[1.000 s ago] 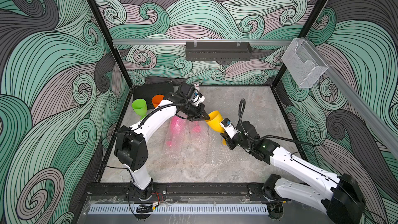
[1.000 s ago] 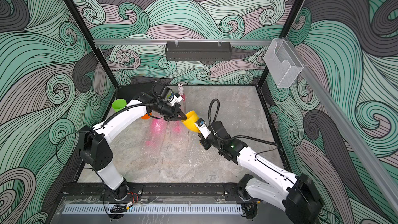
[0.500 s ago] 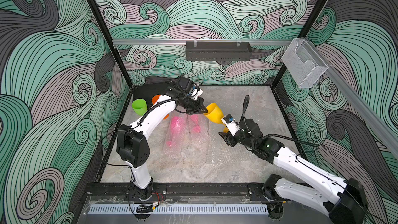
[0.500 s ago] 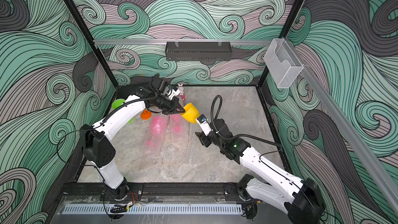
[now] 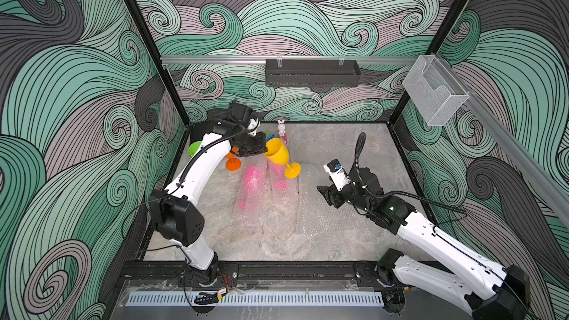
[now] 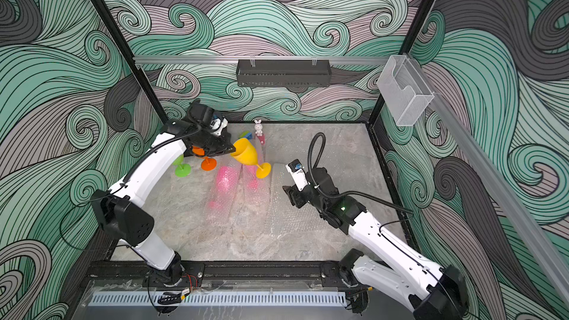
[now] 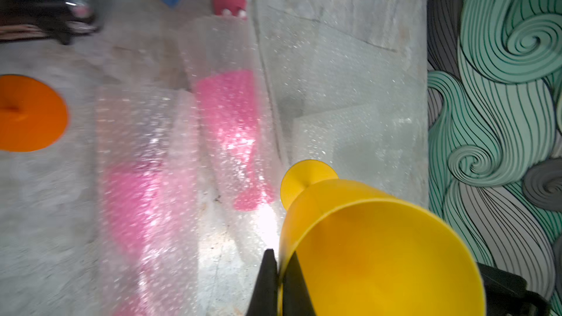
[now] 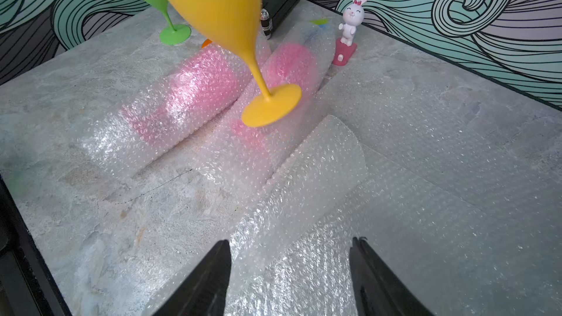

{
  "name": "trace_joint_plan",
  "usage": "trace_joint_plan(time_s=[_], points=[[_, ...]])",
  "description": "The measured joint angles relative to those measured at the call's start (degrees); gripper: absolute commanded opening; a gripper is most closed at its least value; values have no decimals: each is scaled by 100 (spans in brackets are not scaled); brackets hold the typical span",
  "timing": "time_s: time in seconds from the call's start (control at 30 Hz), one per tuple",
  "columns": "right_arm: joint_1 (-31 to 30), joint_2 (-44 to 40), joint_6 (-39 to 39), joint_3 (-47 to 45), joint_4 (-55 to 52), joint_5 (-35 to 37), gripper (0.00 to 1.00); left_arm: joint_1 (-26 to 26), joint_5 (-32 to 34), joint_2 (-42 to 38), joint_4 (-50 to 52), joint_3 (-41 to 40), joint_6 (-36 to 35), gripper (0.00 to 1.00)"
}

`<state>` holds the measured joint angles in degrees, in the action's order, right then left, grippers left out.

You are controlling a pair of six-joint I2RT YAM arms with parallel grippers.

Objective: Unpack wine glasses from bubble wrap
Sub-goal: Place the wine glass at the center of the board.

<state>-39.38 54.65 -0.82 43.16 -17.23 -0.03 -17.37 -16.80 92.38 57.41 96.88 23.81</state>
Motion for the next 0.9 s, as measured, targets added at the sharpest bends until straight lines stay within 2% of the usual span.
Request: trace_joint_plan(time_s=[0.2,0.37,0.63,0.8,0.9], points=[[59,57,76,0,-61,-70,65,846,780,-914,470,-85,-83,0],[94,72,181,0,-61,-164,66,1856,1279,-1491,776,-509,-118,0],[166,149,306,0,-20,-267,66,3185,1862,-1864,1139,-1362,-33,0],[201,254,345,0,9,-348,66,4076,2122,-1943,1084,-1790,66,0],[247,232,363,0,31,-365,66,4439,2321,-1941,999,-1950,120,0]])
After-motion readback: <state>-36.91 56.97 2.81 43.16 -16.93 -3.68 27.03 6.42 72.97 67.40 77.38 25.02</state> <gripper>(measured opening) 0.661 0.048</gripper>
